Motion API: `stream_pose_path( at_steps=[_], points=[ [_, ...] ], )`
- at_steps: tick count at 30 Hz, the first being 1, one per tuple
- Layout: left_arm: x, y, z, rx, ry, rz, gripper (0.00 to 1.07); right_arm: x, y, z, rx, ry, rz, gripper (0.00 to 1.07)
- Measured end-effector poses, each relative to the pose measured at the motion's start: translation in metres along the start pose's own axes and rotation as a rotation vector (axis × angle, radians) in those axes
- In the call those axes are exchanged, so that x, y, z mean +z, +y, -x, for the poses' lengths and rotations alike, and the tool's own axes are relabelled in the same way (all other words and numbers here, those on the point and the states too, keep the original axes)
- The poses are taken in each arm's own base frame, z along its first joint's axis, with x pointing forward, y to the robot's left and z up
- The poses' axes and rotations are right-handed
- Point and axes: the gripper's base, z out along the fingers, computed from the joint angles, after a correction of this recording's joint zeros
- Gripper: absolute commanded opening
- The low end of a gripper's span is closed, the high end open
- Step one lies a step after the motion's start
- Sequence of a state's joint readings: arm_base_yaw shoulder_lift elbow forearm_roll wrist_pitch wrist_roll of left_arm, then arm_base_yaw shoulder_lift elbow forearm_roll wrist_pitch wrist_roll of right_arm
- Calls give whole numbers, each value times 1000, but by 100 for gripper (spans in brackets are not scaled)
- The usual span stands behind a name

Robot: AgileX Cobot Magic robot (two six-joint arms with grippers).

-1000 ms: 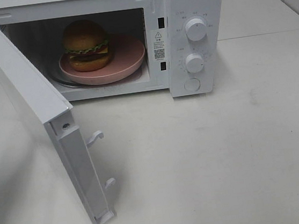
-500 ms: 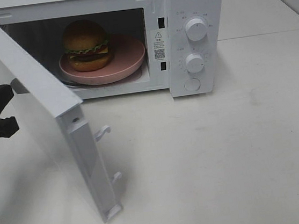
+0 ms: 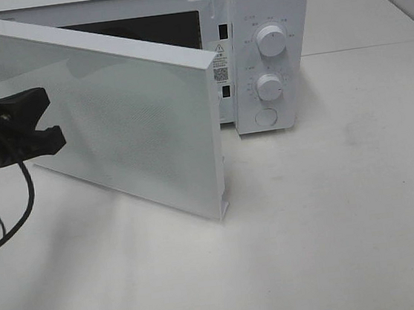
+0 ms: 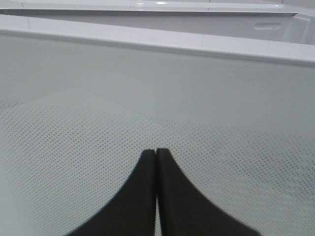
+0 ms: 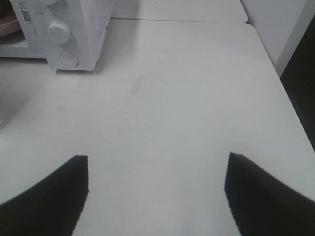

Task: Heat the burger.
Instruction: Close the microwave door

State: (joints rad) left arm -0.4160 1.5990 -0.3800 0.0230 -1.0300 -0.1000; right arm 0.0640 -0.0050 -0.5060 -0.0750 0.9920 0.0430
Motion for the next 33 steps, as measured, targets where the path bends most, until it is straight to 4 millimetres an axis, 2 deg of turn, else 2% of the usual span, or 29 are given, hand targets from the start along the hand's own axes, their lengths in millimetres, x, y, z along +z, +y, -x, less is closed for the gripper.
stream_pose_path(
  at_steps=[16,20,33],
  points=[
    [47,-36,-12,-15,10,28,0,0,0,0,0,0,0,75],
    [66,-44,-14,-13,35,12,0,0,0,0,0,0,0,75],
    [112,-57,1,-36,38,-11,0,0,0,0,0,0,0,75]
  ],
)
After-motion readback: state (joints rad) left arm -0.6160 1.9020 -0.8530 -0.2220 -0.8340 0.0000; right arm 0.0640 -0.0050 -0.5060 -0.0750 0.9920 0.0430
